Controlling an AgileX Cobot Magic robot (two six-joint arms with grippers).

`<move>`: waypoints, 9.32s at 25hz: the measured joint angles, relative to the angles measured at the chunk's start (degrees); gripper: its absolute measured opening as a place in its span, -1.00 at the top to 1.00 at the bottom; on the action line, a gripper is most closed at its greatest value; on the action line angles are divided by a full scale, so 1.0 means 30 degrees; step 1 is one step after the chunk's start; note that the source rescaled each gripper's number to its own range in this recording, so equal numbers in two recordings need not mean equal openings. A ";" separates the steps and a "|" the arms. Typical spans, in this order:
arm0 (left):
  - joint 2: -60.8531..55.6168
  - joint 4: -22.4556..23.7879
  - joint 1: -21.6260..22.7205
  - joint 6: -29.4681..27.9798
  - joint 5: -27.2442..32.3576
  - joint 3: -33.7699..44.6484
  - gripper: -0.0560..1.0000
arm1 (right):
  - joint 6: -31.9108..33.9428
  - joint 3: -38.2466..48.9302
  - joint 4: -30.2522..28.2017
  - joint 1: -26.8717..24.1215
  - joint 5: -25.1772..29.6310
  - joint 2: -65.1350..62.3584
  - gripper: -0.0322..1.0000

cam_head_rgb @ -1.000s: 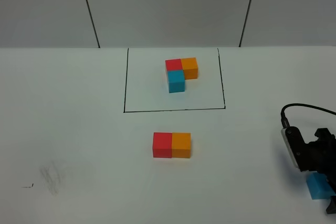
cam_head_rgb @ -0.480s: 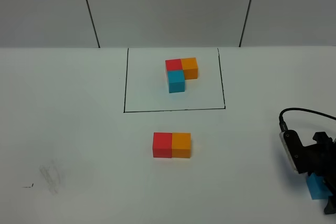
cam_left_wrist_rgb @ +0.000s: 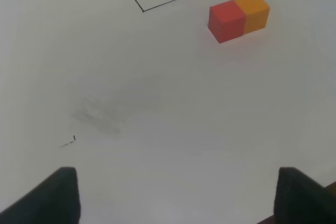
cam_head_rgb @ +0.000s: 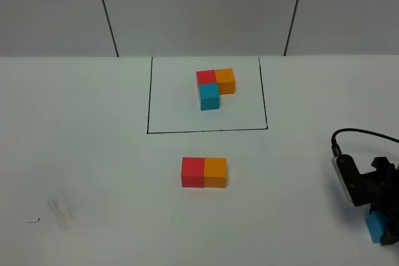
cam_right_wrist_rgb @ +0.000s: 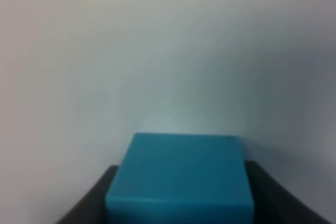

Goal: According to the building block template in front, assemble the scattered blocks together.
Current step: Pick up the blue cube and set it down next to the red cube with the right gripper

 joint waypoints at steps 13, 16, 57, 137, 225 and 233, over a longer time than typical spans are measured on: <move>0.0000 0.0000 0.0000 0.0000 0.0000 0.0000 -0.71 | 0.0000 0.0000 0.0176 0.0000 -0.0381 -0.0217 0.55; 0.0000 0.0000 0.0000 0.0000 0.0000 0.0000 -0.71 | 0.0128 -0.0311 0.0714 0.0019 -0.0230 -0.0853 0.55; 0.0000 0.0000 0.0000 0.0000 0.0000 0.0000 -0.71 | 3.1490 -0.2533 0.3911 1.2035 0.2862 -0.5107 0.56; 0.0000 0.0000 0.0000 0.0000 0.0014 0.0000 -0.72 | 4.1529 -1.5407 -0.1603 1.5765 0.3904 0.6729 0.56; 0.0000 0.0256 0.0000 0.0000 0.0014 0.0000 -0.72 | 4.9450 -1.5407 -0.3015 1.6058 0.4428 0.6605 0.56; 0.0000 0.0280 0.0000 0.0000 0.0014 0.0000 -0.72 | 4.9492 -1.5407 -0.3047 1.6161 0.4088 0.6935 0.56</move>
